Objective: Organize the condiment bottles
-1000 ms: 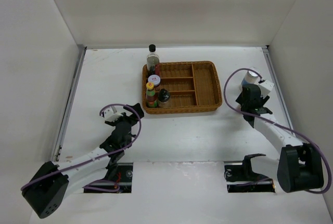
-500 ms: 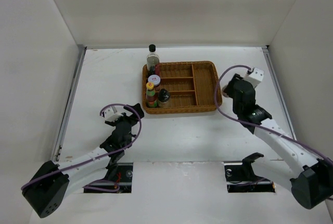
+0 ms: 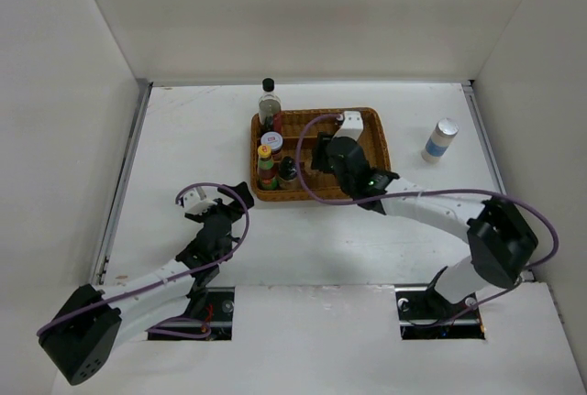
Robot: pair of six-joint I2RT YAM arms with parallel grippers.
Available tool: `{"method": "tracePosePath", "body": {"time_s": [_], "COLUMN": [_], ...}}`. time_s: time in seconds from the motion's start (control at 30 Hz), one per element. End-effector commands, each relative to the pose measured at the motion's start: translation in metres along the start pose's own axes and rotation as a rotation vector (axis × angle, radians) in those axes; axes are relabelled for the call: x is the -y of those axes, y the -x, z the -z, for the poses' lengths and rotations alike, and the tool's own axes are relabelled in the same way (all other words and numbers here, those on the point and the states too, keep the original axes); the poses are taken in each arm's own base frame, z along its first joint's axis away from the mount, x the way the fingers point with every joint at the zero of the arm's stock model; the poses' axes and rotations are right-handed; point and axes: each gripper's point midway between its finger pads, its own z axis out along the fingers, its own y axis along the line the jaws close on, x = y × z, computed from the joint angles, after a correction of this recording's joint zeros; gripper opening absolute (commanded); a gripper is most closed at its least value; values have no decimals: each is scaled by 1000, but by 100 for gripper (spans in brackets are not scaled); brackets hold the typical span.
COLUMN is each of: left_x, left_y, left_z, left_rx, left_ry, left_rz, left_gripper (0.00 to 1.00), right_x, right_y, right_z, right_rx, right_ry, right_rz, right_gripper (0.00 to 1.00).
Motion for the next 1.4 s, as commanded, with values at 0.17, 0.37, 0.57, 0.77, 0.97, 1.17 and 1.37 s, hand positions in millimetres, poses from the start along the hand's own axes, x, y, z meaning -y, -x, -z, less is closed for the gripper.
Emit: {"method": "tracePosePath", "body": {"time_s": [0.17,0.37,0.57,0.77,0.97,1.17,1.37], "left_x": [1,-1,-2,-2,0,1,3], "left_y": [1,1,0,1,2,3,2], "left_z": [2,2,1,1,2,2,2], "left_rx": [12,11,10,11,14,15,13], "left_ry": [-18,-12,-10,-8,-15,-21,-26], "left_rz": [35,31,29,29,36,41,42], "left_gripper": [100,100,100,100,100,100,100], "right_x": [-49,-46,-41,-37,-7,75,230], "right_y": [-15,-44,-60,-48,-11,51,117], "right_z": [-16,-23,-24,-11,14,41,64], "right_rx": [-10,-59,-103,-109,-62,89,262], "right_ry": [85,54,31,25,-10,-133,-522], "right_rz": [-34,-13,-15,-36,-80,-165,-172], "right_gripper": [47,49,64,77,79,81,94]}}
